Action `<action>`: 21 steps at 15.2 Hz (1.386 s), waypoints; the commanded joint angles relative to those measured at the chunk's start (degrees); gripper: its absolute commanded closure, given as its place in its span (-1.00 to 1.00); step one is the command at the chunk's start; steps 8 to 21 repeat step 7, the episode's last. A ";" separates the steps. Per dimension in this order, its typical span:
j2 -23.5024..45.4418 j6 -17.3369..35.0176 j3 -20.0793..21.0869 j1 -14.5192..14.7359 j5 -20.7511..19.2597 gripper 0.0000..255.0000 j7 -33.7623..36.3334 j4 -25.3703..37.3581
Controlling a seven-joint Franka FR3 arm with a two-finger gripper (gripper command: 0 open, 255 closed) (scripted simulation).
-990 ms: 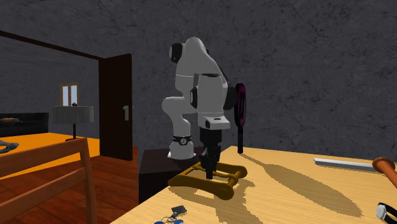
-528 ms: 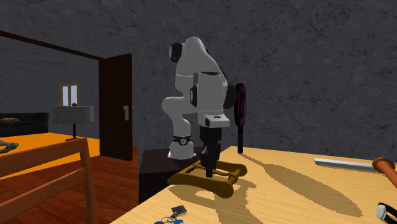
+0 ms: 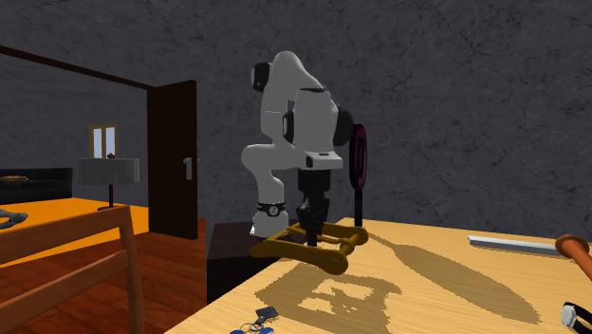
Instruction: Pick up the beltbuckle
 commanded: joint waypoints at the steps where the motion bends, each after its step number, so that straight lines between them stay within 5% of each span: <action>1: -0.87 -1.31 -0.05 0.07 -0.25 1.00 0.24 0.47; 21: -2.90 -4.22 -0.18 0.16 -0.78 1.00 0.66 1.38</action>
